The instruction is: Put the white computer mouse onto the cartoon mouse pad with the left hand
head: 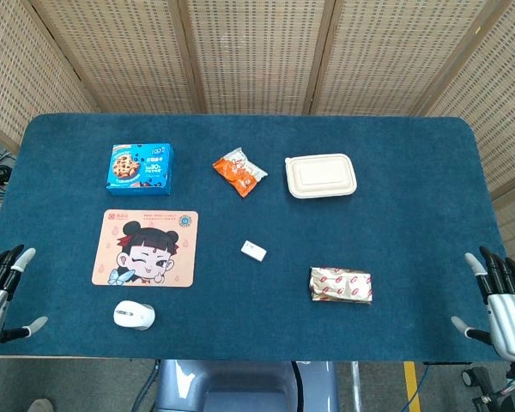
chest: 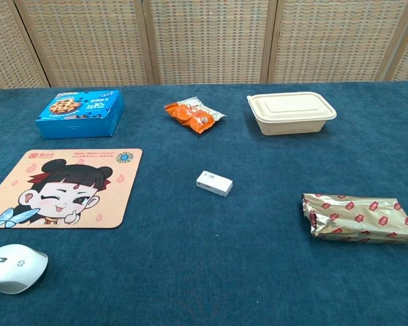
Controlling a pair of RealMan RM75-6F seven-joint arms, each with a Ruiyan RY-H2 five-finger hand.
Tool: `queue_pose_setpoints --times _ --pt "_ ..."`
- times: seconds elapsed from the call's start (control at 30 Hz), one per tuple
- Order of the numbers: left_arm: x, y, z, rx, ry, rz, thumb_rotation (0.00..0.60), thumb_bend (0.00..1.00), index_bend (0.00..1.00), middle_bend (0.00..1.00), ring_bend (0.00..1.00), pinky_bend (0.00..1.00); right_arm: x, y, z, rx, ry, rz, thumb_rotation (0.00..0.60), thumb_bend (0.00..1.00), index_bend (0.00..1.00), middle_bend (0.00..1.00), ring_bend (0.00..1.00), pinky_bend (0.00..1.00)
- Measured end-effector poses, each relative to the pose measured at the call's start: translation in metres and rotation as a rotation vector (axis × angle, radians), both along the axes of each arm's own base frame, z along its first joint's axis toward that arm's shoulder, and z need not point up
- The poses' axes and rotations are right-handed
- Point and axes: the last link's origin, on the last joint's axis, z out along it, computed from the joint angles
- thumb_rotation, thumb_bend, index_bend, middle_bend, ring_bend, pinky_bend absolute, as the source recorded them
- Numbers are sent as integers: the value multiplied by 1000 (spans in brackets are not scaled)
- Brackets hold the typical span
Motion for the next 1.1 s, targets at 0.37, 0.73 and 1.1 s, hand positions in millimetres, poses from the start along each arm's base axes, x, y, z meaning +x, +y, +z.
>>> queue_pose_setpoints --times 0.37,0.73,1.1 --pt "0 0 -7 -34 15 -2 600 0 0 0 0 8 1 0 0 -1 -3 4 600 0 0 0 0 0" --pt "1 12 -80 -328 69 -88 600 0 0 0 0 46 -3 -3 0 4 -13 -19 600 0 0 0 0 0" --pt "3 30 -140 -487 96 -153 600 17 35 8 13 165 -4 -2 9 -14 -44 -19 600 0 0 0 0 0"
